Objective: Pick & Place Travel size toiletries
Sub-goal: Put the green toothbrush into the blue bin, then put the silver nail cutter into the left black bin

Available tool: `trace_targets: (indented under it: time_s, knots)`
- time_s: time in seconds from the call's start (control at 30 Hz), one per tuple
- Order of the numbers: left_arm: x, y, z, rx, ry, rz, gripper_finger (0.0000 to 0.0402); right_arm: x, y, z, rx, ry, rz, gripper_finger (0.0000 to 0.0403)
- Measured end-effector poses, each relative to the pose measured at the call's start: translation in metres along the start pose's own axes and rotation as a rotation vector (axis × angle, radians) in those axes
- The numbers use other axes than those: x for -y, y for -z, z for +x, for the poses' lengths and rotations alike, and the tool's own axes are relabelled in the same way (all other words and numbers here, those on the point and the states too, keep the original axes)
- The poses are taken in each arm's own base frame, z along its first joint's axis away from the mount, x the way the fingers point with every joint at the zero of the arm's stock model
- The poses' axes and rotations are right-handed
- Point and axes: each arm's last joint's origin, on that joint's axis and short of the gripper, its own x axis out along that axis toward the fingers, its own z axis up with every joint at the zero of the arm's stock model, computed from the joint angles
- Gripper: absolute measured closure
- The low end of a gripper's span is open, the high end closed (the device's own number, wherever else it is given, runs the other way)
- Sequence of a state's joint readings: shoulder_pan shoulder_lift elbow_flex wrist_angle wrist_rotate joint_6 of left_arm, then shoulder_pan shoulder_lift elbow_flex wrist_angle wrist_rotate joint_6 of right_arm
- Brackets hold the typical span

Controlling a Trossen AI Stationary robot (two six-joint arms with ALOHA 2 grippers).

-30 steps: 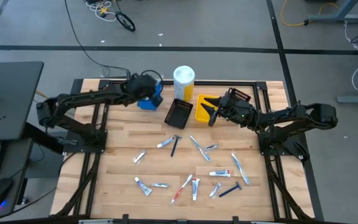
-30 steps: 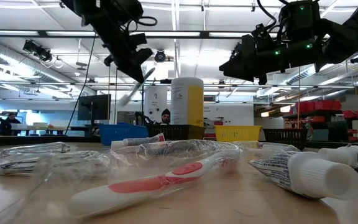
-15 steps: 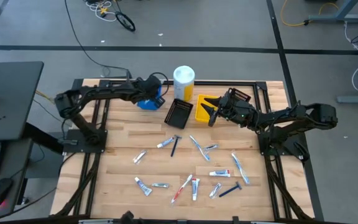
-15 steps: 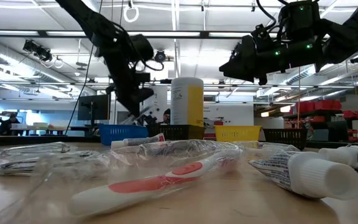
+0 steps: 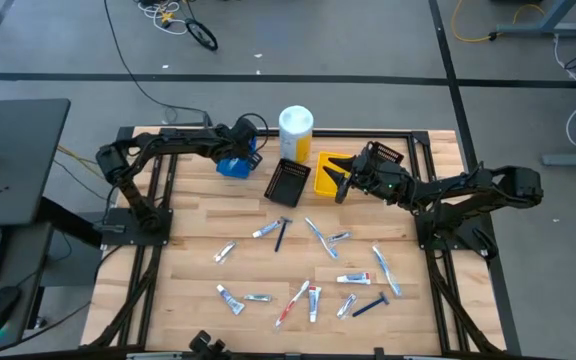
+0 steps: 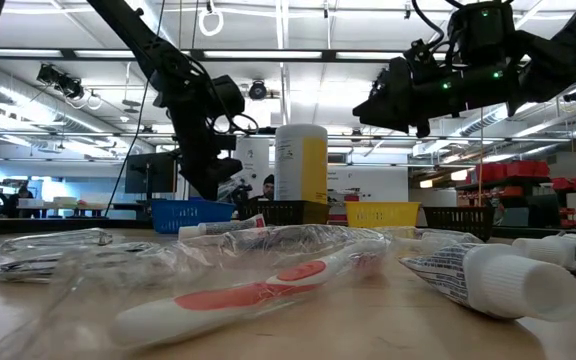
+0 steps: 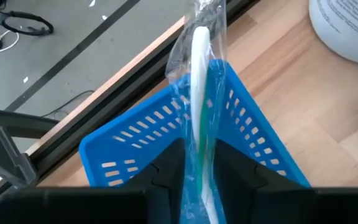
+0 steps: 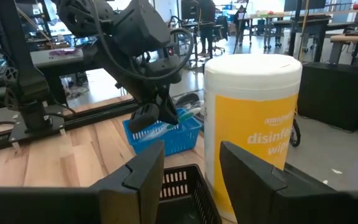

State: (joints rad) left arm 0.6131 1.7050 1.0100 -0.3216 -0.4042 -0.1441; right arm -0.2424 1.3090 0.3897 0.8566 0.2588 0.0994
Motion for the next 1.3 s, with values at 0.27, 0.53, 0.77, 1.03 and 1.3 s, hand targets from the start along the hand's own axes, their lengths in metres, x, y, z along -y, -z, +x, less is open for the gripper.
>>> trace_targets:
  time_s: [0.27,0.53,0.77,1.03,1.3]
  knots:
    - [0.0,-0.001,0.0,-0.002,0.045,-0.005,0.0271,0.0,0.0,0.0,0.0,0.0,0.053,0.0237]
    - [0.006,-0.005,-0.003,0.051,0.093,-0.003,0.025,-0.005,0.0,-0.001,-0.002,-0.019,0.053,0.0237]
    - [0.013,-0.009,-0.028,0.114,0.13,0.042,0.0254,-0.01,0.001,-0.002,-0.005,-0.041,0.051,0.0237]
    - [0.015,-0.006,-0.094,0.189,0.217,0.025,0.0256,-0.01,0.001,-0.002,-0.005,-0.04,0.051,0.0237]
    - [0.037,0.025,-0.127,0.006,0.405,0.097,0.0257,-0.01,0.001,-0.003,-0.01,-0.04,0.047,0.0237]
